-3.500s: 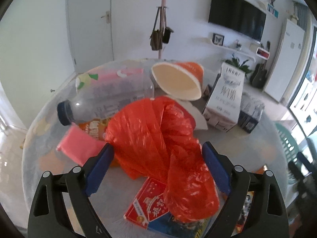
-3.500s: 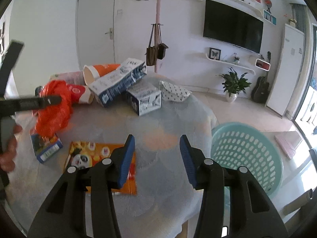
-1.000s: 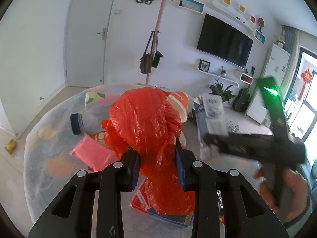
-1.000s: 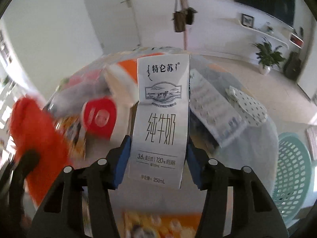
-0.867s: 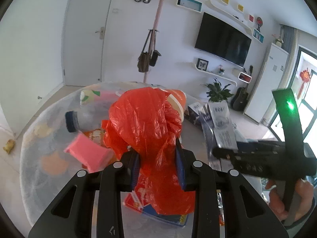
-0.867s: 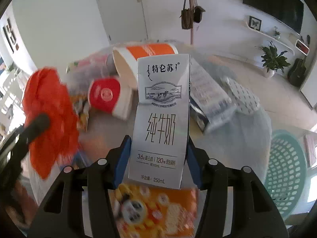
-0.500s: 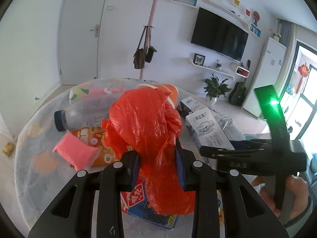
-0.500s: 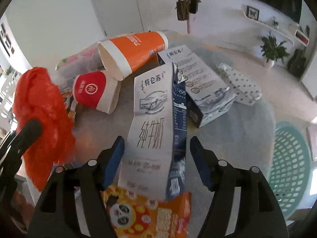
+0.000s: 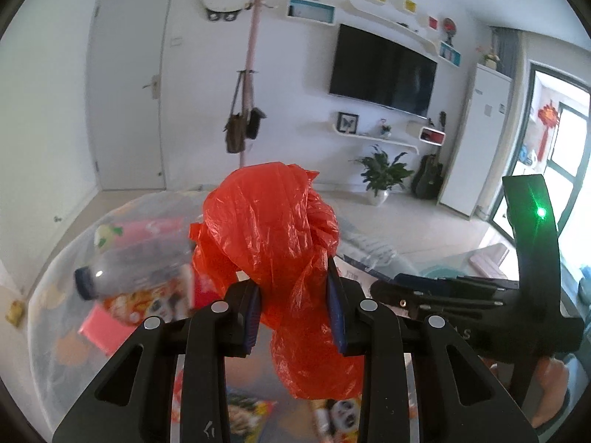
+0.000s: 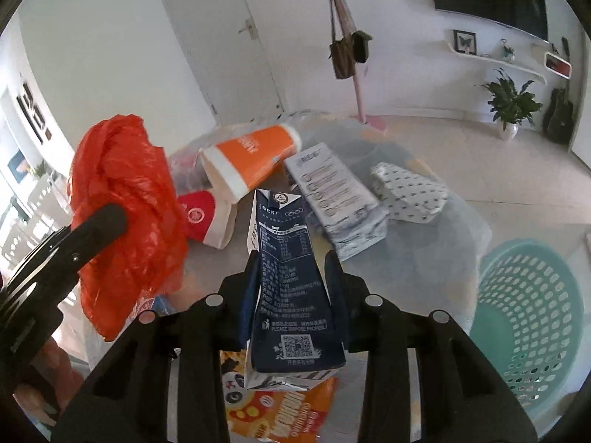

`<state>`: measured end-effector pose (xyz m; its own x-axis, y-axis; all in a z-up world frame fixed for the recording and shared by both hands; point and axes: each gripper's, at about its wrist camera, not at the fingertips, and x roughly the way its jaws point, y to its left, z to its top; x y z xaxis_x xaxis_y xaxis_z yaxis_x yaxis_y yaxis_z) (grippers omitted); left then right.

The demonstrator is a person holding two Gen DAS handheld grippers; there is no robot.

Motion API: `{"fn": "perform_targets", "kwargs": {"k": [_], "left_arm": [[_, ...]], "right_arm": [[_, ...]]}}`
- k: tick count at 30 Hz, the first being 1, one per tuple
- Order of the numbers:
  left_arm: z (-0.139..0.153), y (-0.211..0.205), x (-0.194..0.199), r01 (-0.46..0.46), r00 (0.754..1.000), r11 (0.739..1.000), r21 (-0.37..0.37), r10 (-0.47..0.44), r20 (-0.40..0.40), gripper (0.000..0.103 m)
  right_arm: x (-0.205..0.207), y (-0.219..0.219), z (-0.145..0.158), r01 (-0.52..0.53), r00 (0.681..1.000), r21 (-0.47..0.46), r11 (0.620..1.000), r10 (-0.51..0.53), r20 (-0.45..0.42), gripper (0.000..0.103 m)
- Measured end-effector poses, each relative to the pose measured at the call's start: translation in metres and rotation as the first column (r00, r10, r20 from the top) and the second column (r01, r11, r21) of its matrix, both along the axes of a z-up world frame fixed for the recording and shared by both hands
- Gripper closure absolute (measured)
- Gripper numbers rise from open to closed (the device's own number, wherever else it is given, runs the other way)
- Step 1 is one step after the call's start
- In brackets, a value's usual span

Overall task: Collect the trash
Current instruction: 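Carry the red bag and carton to the blue basket and release both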

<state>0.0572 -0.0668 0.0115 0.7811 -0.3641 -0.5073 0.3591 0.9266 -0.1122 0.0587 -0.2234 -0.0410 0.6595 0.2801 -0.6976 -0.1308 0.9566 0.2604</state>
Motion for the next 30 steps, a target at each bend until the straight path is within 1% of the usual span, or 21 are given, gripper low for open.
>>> {"fn": "perform_targets", "kwargs": {"k": [3,5,8,9,10,11,13,14,15,16,19,22,25,26,27,28,29,30], "left_arm": [[0.006,-0.018,0.000,0.029,1.000,1.000,0.003,-0.029,0.009,0.074],[0.012,-0.036,-0.002,0.061,0.998,0.998,0.014,-0.061,0.018,0.074],[0.019,-0.066,-0.002,0.125,0.992,0.992,0.018,-0.126,0.031,0.074],[0.019,-0.080,-0.001,0.164,0.986,0.986,0.009,-0.164,0.022,0.074],[0.018,-0.088,0.001,0.183,0.983,0.983,0.002,-0.183,0.014,0.074],[0.014,-0.101,0.005,0.216,0.976,0.976,-0.010,-0.216,-0.009,0.074],[0.000,-0.130,0.013,0.298,0.951,0.954,-0.021,-0.298,-0.080,0.074],[-0.011,-0.148,0.018,0.336,0.934,0.941,-0.024,-0.337,-0.122,0.074],[-0.020,-0.158,0.022,0.355,0.923,0.934,-0.024,-0.355,-0.146,0.074],[-0.032,-0.175,0.026,0.380,0.907,0.924,-0.030,-0.379,-0.185,0.074],[-0.056,-0.199,0.035,0.415,0.876,0.909,-0.043,-0.412,-0.251,0.074],[-0.076,-0.222,0.038,0.448,0.851,0.893,-0.034,-0.438,-0.290,0.074],[-0.097,-0.237,0.046,0.463,0.831,0.886,-0.022,-0.442,-0.337,0.073],[-0.103,-0.238,0.049,0.467,0.826,0.884,-0.025,-0.446,-0.346,0.070],[-0.108,-0.240,0.051,0.469,0.822,0.883,-0.021,-0.445,-0.357,0.065],[-0.110,-0.239,0.053,0.464,0.823,0.885,-0.016,-0.438,-0.361,0.062],[-0.111,-0.238,0.052,0.459,0.827,0.888,-0.017,-0.434,-0.358,0.055],[-0.110,-0.237,0.051,0.459,0.826,0.888,-0.022,-0.436,-0.356,0.051]], "right_arm": [[-0.006,-0.020,0.010,0.026,0.999,0.012,1.000,-0.026,0.025,0.071],[-0.013,-0.035,0.020,0.065,0.997,0.018,0.998,-0.066,0.051,0.071],[-0.034,-0.075,0.038,0.168,0.980,0.024,0.986,-0.169,0.106,0.071],[-0.041,-0.089,0.042,0.205,0.972,0.024,0.979,-0.206,0.115,0.071],[-0.046,-0.101,0.043,0.235,0.964,0.029,0.972,-0.237,0.117,0.071],[-0.051,-0.117,0.041,0.270,0.955,0.037,0.962,-0.273,0.115,0.071],[-0.057,-0.142,0.033,0.331,0.938,0.052,0.942,-0.335,0.094,0.071],[-0.059,-0.156,0.025,0.366,0.926,0.060,0.929,-0.369,0.072,0.071],[-0.061,-0.168,0.016,0.392,0.917,0.066,0.918,-0.395,0.048,0.071],[-0.062,-0.179,0.008,0.417,0.907,0.068,0.906,-0.420,0.026,0.071],[-0.066,-0.205,-0.014,0.477,0.879,0.067,0.877,-0.476,-0.031,0.071],[-0.065,-0.221,-0.034,0.512,0.858,0.054,0.857,-0.508,-0.082,0.071],[-0.060,-0.229,-0.052,0.535,0.840,0.035,0.844,-0.528,-0.125,0.071],[-0.059,-0.231,-0.058,0.540,0.836,0.030,0.841,-0.531,-0.139,0.071],[-0.057,-0.234,-0.061,0.544,0.832,0.028,0.838,-0.535,-0.146,0.070],[-0.056,-0.237,-0.065,0.553,0.825,0.024,0.833,-0.544,-0.156,0.070],[-0.056,-0.238,-0.069,0.557,0.821,0.025,0.830,-0.547,-0.163,0.064],[-0.056,-0.240,-0.073,0.563,0.817,0.030,0.826,-0.551,-0.172,0.060]]}}
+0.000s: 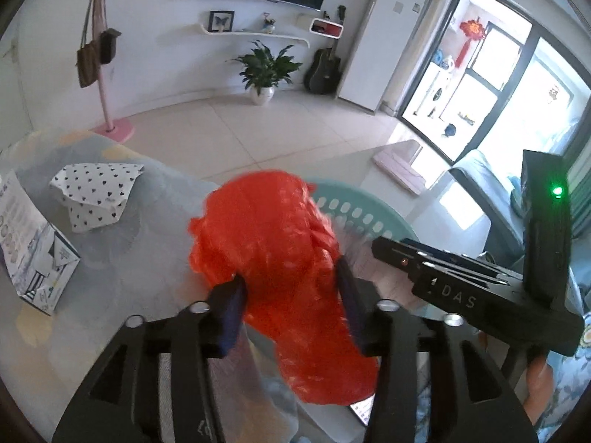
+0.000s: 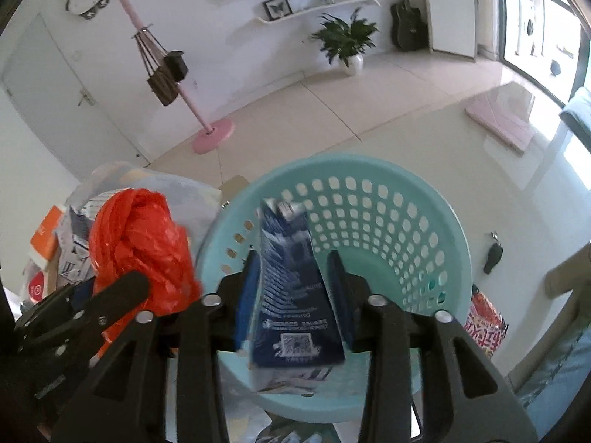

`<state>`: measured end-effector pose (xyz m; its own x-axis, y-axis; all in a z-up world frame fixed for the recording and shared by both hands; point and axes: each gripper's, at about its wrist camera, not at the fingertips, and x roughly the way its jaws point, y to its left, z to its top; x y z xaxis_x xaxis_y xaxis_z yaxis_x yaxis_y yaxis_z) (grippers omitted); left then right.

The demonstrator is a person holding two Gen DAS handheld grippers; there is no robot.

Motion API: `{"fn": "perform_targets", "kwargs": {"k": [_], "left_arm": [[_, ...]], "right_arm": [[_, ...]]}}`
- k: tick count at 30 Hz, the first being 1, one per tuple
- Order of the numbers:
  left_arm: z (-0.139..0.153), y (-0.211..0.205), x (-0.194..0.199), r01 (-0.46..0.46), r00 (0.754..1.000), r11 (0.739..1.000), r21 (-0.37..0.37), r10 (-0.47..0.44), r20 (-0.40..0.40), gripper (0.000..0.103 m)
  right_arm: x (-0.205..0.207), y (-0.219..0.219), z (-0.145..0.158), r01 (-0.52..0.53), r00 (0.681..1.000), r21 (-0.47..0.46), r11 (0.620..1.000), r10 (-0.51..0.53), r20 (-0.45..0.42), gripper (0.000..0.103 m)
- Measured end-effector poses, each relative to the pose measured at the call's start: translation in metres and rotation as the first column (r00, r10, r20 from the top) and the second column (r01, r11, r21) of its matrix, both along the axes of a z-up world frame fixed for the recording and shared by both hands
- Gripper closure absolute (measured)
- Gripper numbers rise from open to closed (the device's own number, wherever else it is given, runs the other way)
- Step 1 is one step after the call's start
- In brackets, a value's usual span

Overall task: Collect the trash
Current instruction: 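Carry the red bag and carton to the blue basket and release both, then grasp the pink packet with the left tool while the right tool grasps the white milk carton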

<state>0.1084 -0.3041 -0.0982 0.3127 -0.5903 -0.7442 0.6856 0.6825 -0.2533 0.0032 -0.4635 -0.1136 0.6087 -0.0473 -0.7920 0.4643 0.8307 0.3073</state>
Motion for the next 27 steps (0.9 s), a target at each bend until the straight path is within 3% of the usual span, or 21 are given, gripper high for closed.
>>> {"fn": "perform_targets", "kwargs": {"k": [6,14,18,23,27], "left_arm": [[0.012,0.010,-0.003,-0.017,1.000,0.999,-0.036,0.017,0.022,0.047],[0.037,0.033,-0.011,-0.059,0.996,0.992,-0.108,0.066,0.064,0.047],[0.054,0.060,-0.019,-0.104,0.988,0.984,-0.142,0.119,0.101,0.047],[0.074,0.109,-0.027,-0.194,0.965,0.964,-0.181,0.221,0.142,0.047],[0.082,0.158,-0.034,-0.290,0.935,0.936,-0.198,0.321,0.148,0.047]], "right_arm": [[-0.001,0.001,-0.003,-0.005,1.000,-0.018,1.000,0.005,0.002,0.055],[-0.005,0.025,0.026,-0.054,0.995,-0.064,0.996,0.059,0.077,0.055],[-0.009,0.052,0.054,-0.116,0.975,-0.086,0.990,0.130,0.179,0.055],[-0.004,0.102,0.080,-0.204,0.943,-0.172,0.964,0.240,0.230,0.055],[0.002,0.145,0.083,-0.280,0.912,-0.208,0.937,0.328,0.246,0.055]]}}
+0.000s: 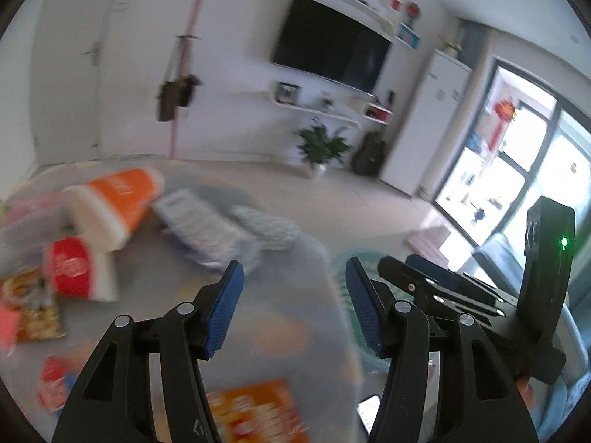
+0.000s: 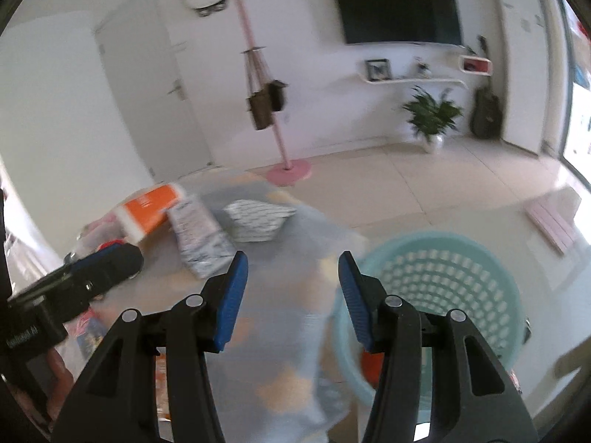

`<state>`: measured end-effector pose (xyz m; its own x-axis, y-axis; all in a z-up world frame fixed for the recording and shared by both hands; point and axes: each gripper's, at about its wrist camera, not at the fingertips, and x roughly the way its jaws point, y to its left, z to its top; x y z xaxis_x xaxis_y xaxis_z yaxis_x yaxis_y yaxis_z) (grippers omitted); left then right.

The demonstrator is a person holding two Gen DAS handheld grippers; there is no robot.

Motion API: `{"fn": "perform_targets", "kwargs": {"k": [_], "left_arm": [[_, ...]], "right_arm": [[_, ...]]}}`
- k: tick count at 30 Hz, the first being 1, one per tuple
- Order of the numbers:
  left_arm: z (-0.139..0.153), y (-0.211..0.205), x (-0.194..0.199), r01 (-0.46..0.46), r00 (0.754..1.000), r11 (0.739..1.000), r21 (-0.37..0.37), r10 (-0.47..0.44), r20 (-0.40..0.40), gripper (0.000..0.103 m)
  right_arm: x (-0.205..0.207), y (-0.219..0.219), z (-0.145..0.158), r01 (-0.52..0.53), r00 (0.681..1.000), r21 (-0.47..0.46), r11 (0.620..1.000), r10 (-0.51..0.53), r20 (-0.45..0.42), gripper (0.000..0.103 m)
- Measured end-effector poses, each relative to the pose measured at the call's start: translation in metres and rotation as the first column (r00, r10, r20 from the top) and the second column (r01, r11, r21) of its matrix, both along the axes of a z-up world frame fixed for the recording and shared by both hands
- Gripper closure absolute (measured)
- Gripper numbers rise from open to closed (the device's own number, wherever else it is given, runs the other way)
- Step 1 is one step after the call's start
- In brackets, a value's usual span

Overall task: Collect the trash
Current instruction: 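Grasp the pink packet with the left tool while the right tool grasps the white milk carton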

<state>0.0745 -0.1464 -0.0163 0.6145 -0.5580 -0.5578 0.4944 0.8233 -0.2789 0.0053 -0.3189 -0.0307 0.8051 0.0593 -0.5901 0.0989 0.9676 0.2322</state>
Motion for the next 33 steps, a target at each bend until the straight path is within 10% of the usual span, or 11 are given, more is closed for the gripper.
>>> {"fn": "perform_targets", "kwargs": {"k": [6,12,24,33], "left_arm": [[-0.006,0.093,-0.005,-0.238,0.971,0.970,0.041,0.239,-0.023,0.046],[-0.017,0.187,-0.002,-0.516,0.852,0.854,0.072,0.520,-0.057,0.032],[-0.051,0.232,0.048,-0.640,0.727,0.756,0.138,0.654,-0.208,0.029],[-0.054,0.223,0.052,-0.634,0.733,0.742,0.220,0.666,-0.135,0.044]], "right_arm": [[0.014,0.054,-0.012,-0.116,0.993,-0.019,0.993,0.115,-0.023,0.055],[0.029,0.086,-0.022,-0.168,0.985,-0.026,0.985,0.167,-0.046,0.055],[0.057,0.090,-0.028,-0.163,0.985,-0.080,0.983,0.158,-0.065,0.055],[0.104,0.073,-0.038,-0.209,0.973,-0.030,0.978,0.205,-0.103,0.033]]}}
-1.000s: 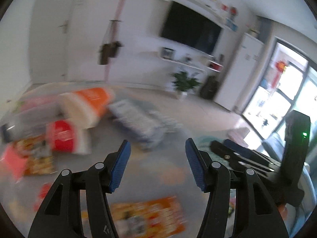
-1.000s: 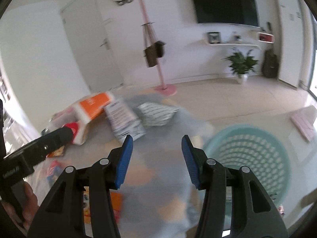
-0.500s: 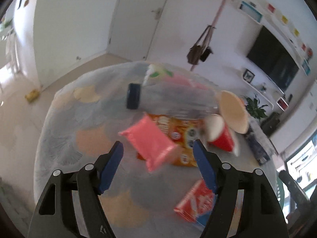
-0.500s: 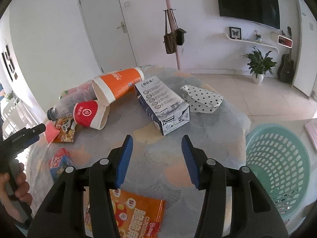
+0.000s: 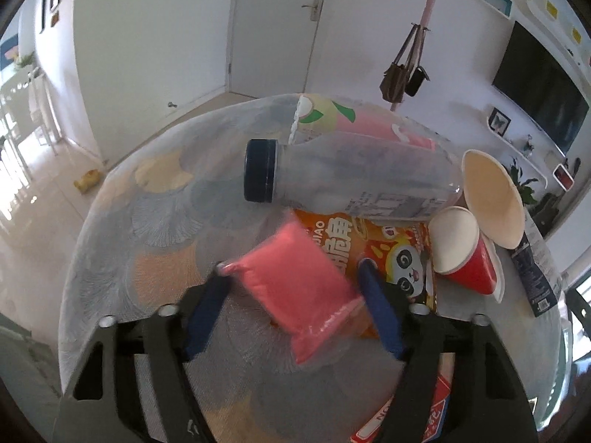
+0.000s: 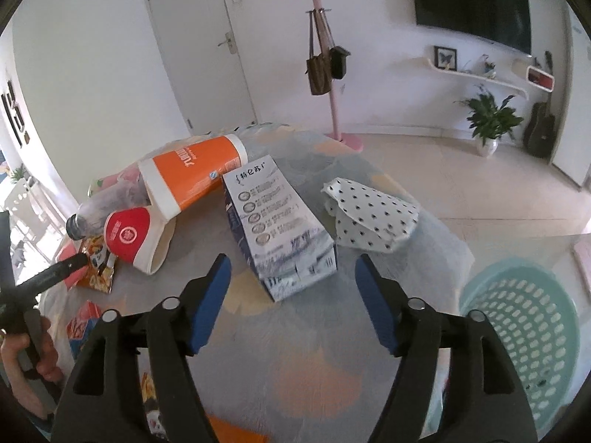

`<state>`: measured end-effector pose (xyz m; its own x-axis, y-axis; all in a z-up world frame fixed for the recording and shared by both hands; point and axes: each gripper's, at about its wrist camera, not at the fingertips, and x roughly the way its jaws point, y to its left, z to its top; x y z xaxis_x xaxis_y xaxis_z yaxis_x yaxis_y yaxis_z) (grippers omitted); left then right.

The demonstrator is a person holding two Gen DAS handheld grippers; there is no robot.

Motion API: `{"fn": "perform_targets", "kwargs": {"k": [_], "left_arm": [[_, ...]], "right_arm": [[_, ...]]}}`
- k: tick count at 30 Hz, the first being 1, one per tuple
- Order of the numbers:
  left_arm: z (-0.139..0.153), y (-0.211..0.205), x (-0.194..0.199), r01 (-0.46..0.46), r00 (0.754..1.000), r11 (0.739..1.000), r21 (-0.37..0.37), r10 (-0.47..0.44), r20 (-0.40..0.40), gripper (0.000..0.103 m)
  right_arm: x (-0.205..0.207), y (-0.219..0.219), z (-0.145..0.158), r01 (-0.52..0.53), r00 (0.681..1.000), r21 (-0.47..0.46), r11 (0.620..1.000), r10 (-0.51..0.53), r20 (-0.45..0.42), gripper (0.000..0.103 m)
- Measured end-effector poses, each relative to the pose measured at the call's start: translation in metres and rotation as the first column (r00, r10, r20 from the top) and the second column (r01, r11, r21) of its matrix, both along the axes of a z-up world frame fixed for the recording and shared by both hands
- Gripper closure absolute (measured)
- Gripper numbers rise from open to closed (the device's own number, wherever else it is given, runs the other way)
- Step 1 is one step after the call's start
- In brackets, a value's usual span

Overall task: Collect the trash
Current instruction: 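Grasp the pink packet with the left tool while the right tool grasps the white milk carton, then carry the pink packet and white carton over the basket and release both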

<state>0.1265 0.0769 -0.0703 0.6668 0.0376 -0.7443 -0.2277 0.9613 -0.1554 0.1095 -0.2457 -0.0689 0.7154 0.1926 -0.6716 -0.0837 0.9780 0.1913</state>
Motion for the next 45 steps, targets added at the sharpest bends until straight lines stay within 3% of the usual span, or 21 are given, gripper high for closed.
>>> {"fn": "perform_targets", "kwargs": {"k": [3,5,8,11,14,21,23,25,28,34,36,37,45], "left_arm": [[-0.001,0.009,-0.007,0.015,1.000,0.998,-0.053,-0.014,0.023,0.054],[-0.002,0.017,-0.012,0.039,0.998,0.992,-0.117,-0.033,0.045,0.057],[-0.003,0.023,-0.020,0.078,0.995,0.985,-0.152,-0.069,0.066,0.058],[0.000,0.019,-0.028,0.115,0.989,0.982,-0.148,-0.099,0.112,0.059],[0.009,0.010,-0.038,0.170,0.974,0.978,-0.123,-0.147,0.173,0.060],[0.025,-0.020,-0.049,0.291,0.936,0.952,-0.099,-0.262,0.234,0.060],[0.027,-0.031,-0.050,0.323,0.925,0.941,-0.097,-0.293,0.241,0.060],[0.027,-0.041,-0.050,0.350,0.916,0.932,-0.096,-0.320,0.242,0.060],[0.025,-0.057,-0.051,0.387,0.903,0.918,-0.085,-0.359,0.235,0.060],[0.023,-0.075,-0.053,0.435,0.889,0.891,-0.127,-0.403,0.217,0.060],[0.023,-0.083,-0.052,0.450,0.882,0.885,-0.123,-0.419,0.215,0.060],[0.024,-0.086,-0.052,0.457,0.878,0.881,-0.120,-0.426,0.217,0.060],[0.043,-0.123,-0.050,0.531,0.829,0.844,-0.082,-0.497,0.257,0.060]], "right_arm": [[0.021,0.003,-0.006,-0.004,1.000,-0.016,1.000,0.003,-0.017,0.030],[0.029,0.006,-0.008,-0.007,1.000,-0.009,1.000,0.006,-0.025,0.030],[0.035,0.013,-0.015,-0.023,0.999,-0.015,1.000,0.023,-0.044,0.030],[0.035,0.027,-0.017,-0.027,0.998,-0.089,0.996,0.023,-0.050,0.032],[0.029,0.036,-0.018,-0.048,0.998,-0.092,0.995,0.043,-0.055,0.041],[-0.013,0.039,-0.016,-0.044,0.994,-0.113,0.993,0.032,-0.101,0.042],[-0.022,0.036,-0.018,-0.045,0.993,-0.105,0.993,0.033,-0.110,0.041],[-0.021,0.034,-0.019,-0.047,0.991,-0.096,0.994,0.034,-0.130,0.031],[-0.009,0.034,-0.014,-0.039,0.992,-0.101,0.994,0.026,-0.123,0.025],[0.023,0.049,-0.024,-0.086,0.980,-0.123,0.989,0.062,-0.191,0.024],[0.028,0.052,-0.027,-0.097,0.976,-0.140,0.985,0.067,-0.208,0.029],[0.027,0.054,-0.028,-0.105,0.975,-0.148,0.983,0.072,-0.210,0.043],[-0.004,0.034,0.009,-0.052,0.996,-0.141,0.989,0.041,-0.077,0.045]]}}
